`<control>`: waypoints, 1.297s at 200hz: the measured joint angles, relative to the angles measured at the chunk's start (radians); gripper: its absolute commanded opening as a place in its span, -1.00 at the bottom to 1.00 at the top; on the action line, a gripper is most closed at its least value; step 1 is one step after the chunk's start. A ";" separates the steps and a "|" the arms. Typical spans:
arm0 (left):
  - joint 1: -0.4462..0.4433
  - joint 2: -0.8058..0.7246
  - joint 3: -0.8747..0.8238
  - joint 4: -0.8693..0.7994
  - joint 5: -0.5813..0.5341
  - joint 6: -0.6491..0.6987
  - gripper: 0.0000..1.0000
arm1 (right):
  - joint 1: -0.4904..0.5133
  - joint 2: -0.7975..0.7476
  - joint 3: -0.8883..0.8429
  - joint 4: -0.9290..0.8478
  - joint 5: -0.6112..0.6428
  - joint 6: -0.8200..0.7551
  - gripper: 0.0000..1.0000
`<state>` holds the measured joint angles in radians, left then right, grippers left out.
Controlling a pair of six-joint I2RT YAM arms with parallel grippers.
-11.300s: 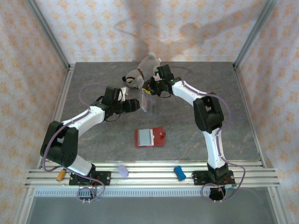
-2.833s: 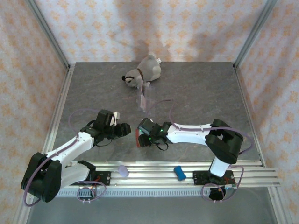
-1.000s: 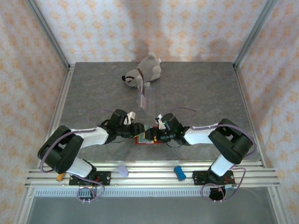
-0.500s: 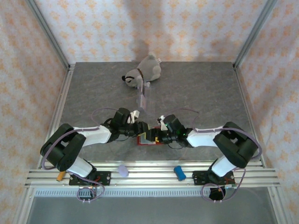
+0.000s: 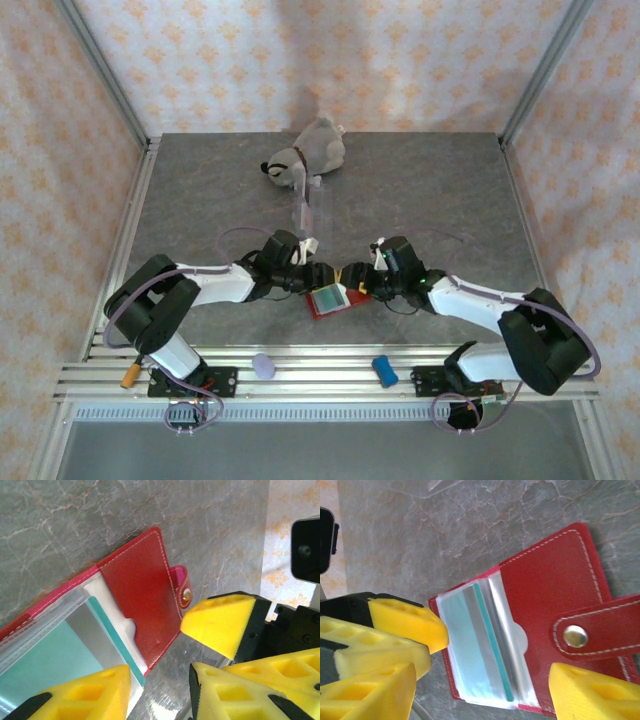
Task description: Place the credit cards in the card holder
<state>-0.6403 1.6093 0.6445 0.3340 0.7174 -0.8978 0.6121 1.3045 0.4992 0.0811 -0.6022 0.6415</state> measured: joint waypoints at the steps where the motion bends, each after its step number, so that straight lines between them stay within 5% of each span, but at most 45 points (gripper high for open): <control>1: 0.000 0.000 0.000 0.000 0.000 0.000 -0.25 | 0.000 0.000 0.000 -0.002 0.000 -0.002 0.33; 82: 0.002 -0.053 -0.006 -0.085 -0.050 0.033 -0.24 | 0.105 0.074 0.099 -0.113 -0.034 -0.129 -0.06; 259: 0.013 -0.140 -0.044 -0.175 -0.126 0.057 0.13 | 0.105 0.225 0.097 -0.003 -0.069 -0.144 -0.18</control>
<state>-0.6277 1.4696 0.6003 0.1585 0.5915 -0.8410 0.7174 1.5299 0.5964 0.0776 -0.6708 0.4973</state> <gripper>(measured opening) 0.561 0.415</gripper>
